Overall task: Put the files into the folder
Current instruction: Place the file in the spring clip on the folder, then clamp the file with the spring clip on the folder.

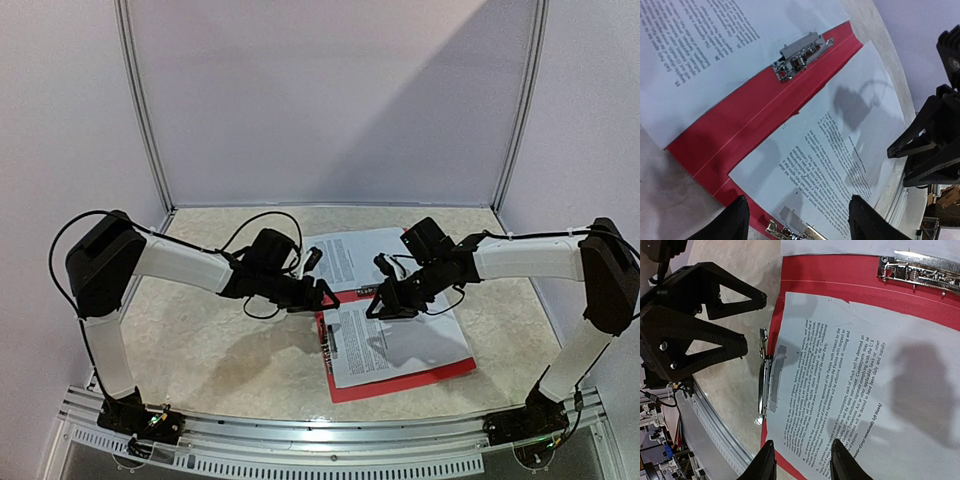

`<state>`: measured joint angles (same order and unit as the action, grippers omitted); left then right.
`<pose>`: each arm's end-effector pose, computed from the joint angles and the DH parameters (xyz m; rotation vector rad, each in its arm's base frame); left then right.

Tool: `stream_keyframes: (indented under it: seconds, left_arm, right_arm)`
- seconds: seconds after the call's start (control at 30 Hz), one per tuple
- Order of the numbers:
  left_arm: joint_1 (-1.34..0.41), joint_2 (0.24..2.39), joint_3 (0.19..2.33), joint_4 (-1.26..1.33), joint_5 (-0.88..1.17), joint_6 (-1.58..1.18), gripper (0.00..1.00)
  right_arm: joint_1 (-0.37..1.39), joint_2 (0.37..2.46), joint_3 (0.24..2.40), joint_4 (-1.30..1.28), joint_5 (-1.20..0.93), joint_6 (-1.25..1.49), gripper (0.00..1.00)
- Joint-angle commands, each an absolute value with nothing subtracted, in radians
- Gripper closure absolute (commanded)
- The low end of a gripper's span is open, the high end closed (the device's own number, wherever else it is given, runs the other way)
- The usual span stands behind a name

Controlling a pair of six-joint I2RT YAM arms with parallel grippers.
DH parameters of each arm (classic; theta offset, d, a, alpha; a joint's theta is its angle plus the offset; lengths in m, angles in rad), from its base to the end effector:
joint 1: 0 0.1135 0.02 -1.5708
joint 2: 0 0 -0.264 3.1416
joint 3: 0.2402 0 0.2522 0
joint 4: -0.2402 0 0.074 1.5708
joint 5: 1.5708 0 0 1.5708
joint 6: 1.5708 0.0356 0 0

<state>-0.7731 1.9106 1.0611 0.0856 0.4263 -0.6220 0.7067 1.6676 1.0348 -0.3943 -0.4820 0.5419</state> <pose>0.2700 -0.2841 0.1445 0.4283 2.5302 -1.1245 0.2426 0.2289 0.1894 -0.4220 2.7773 1.0155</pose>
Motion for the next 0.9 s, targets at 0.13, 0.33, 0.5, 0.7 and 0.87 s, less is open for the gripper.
stream_keyframes:
  seconds: [0.13,0.33,0.5,0.7,0.87]
  left_arm:
    - [-0.794,1.925,1.021,0.122,0.464,-0.622,0.32]
    - [-0.804,1.933,1.012,0.118,0.464,-0.616,0.31]
    - [-0.818,1.953,1.027,0.114,0.49,-0.61,0.31]
    - [-0.825,1.971,1.031,0.118,0.52,-0.619,0.33]
    - [-0.827,1.933,1.019,0.126,0.517,-0.631,0.34]
  right_arm:
    - [0.711,1.677,1.02,-0.371,-0.488,0.539,0.64]
    - [0.711,1.675,1.016,-0.371,-0.488,0.537,0.64]
    - [0.71,1.675,1.009,-0.369,-0.486,0.538,0.64]
    - [0.711,1.67,1.006,-0.368,-0.488,0.54,0.64]
    - [0.711,1.662,0.999,-0.368,-0.482,0.537,0.64]
